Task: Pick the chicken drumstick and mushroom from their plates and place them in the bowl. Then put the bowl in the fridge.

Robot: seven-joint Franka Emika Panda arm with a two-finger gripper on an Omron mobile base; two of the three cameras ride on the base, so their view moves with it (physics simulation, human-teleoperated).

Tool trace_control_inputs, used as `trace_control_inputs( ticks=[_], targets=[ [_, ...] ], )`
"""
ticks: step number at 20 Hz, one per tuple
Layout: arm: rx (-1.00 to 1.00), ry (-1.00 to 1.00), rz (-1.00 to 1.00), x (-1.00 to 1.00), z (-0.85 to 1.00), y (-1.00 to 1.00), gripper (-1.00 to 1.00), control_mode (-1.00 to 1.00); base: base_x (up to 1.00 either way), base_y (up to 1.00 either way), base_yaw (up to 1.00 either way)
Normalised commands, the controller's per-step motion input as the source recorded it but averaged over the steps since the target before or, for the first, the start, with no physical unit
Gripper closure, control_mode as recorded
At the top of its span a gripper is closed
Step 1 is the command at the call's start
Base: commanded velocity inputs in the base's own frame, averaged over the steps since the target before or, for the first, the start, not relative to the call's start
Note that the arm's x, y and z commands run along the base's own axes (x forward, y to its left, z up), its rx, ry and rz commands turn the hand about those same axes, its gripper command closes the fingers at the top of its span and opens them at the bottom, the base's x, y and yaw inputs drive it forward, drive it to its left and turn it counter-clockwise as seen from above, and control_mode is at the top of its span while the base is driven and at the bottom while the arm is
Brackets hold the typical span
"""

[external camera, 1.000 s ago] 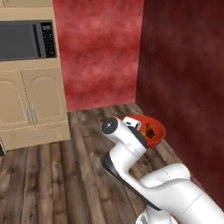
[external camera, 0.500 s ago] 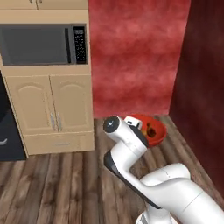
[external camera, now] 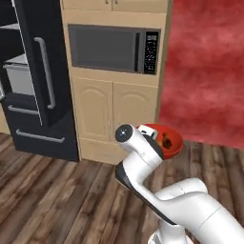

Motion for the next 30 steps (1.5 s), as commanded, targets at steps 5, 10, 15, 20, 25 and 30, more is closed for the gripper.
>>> trace_control_inputs(
  ticks=[5, 10, 15, 20, 25, 30],
  targets=[
    [0.00, 0.00, 0.00, 0.00, 0.00, 0.00, 1.00, 1.00, 0.55, -0.04, 0.68],
    [0.00, 0.00, 0.00, 0.00, 0.00, 0.00, 1.00, 1.00, 0.53, -0.02, 0.69],
    [0.00, 0.00, 0.00, 0.00, 0.00, 0.00, 1.00, 1.00, 0.58, 0.00, 0.65],
    [0.00, 0.00, 0.00, 0.00, 0.00, 0.00, 1.00, 1.00, 0.67, 0.04, 0.51],
    [0.00, 0.00, 0.00, 0.00, 0.00, 0.00, 1.00, 1.00, 0.80, 0.03, 0.18],
    [0.00, 0.00, 0.00, 0.00, 0.00, 0.00, 1.00, 1.00, 0.84, 0.00, -0.06]
  ],
)
